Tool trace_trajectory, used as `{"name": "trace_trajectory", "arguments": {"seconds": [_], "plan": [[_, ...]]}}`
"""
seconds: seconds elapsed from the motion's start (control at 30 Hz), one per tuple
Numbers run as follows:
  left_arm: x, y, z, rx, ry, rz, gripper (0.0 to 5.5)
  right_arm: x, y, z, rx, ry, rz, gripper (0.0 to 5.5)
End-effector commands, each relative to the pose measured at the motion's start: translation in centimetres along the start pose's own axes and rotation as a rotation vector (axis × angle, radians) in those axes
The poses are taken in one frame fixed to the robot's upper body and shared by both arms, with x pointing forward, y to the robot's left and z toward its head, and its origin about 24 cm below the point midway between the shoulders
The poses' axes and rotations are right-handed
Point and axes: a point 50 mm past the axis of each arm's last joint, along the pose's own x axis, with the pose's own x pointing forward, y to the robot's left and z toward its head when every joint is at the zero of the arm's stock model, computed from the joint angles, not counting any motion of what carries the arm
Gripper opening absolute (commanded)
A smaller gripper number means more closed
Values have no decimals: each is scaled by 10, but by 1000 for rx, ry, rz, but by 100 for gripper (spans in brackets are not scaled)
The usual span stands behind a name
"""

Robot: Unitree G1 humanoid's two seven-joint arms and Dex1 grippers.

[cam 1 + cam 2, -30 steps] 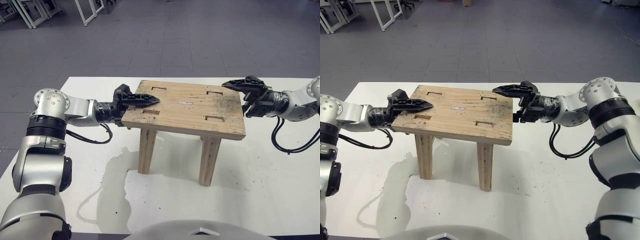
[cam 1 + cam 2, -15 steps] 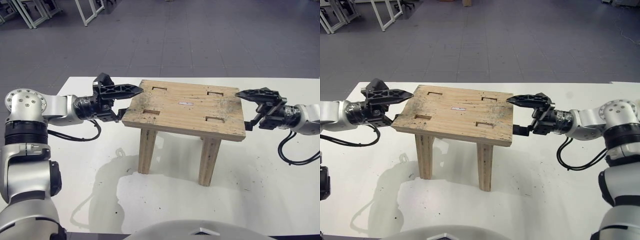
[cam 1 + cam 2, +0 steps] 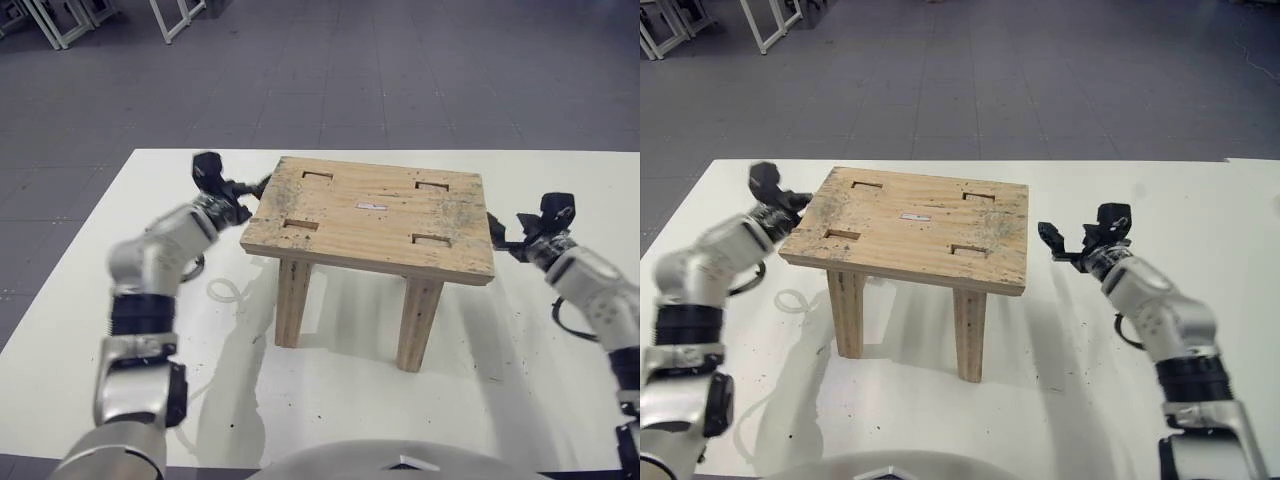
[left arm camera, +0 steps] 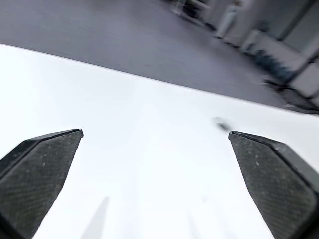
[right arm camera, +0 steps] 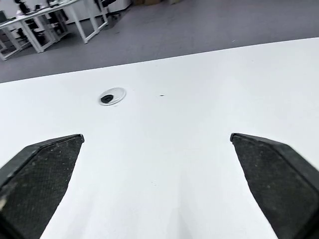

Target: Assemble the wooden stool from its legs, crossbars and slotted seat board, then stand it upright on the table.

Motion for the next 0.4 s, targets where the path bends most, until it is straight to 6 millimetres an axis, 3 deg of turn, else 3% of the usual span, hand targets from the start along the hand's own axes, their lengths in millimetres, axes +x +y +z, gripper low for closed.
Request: {"name": "trace_trajectory", "arguments": {"seconds": [0.03,0.13,0.4], "plan": [[-5,-14,-28,154,-68,78,550,5,36,-5,-127,-133,-90,546],[-9,-16,-28,179,-99,86,550,5,40,-15,-171,-138,-130,546],[-15,-23,-30,187,-131,95,550,-2,44,-16,-155,-168,-109,546]]}}
